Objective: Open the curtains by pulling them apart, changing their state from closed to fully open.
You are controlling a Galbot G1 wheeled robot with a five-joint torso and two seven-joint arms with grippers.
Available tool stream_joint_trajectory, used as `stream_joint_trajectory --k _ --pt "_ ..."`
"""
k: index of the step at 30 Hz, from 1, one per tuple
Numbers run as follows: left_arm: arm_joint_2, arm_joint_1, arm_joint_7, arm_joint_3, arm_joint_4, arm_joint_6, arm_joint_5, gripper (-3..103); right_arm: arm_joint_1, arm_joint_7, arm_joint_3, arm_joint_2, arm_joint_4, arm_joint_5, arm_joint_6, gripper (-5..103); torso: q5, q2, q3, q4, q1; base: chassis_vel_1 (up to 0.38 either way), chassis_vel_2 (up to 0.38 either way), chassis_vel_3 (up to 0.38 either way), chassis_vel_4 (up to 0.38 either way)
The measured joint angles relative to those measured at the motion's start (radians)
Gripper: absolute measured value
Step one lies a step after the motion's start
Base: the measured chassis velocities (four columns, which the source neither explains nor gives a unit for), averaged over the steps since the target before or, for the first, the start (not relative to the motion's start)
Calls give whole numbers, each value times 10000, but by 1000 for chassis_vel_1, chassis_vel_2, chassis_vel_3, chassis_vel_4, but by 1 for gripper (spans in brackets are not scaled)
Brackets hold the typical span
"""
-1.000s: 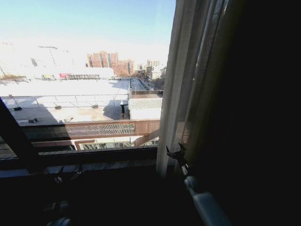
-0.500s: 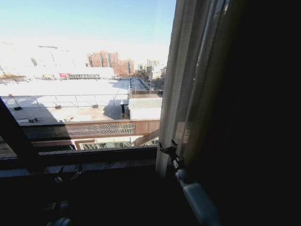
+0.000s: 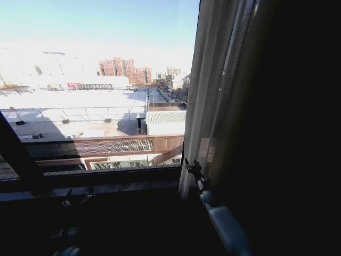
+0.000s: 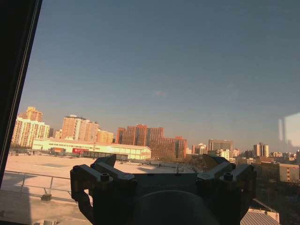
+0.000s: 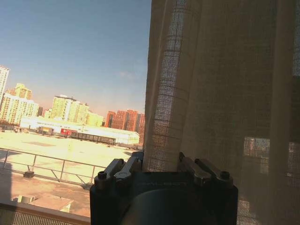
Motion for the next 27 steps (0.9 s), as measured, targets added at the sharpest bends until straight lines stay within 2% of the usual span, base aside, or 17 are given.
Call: stream_joint_trajectory --k 1,3,6,7,9,14,27 --pt "0 0 0 0 0 0 0 100 -8 -31 5 9 11 70 22 27 0 0 0 0 0 0 0 0 0" --pt "0 0 0 0 0 0 0 100 -19 -50 12 25 29 129 29 27 -1 1 0 0 0 0 0 0 0" --pt "0 0 0 0 0 0 0 100 -50 -217 91 95 45 205 164 12 0 0 0 2 0 0 0 0 0" --pt "0 0 0 0 0 0 0 100 -50 -217 91 95 45 205 164 12 0 0 0 2 0 0 0 0 0" --pt "0 0 0 0 0 0 1 100 -76 -362 118 96 45 325 202 2 0 0 0 1 0 0 0 0 0" --pt "0 0 0 0 0 0 0 100 -92 -796 260 63 -4 491 257 0 -1 0 0 0 0 0 0 0 0" --pt "1 0 0 0 0 0 0 100 -134 -945 428 -77 7 609 250 0 -1 1 0 2 0 -53 -45 55 41"
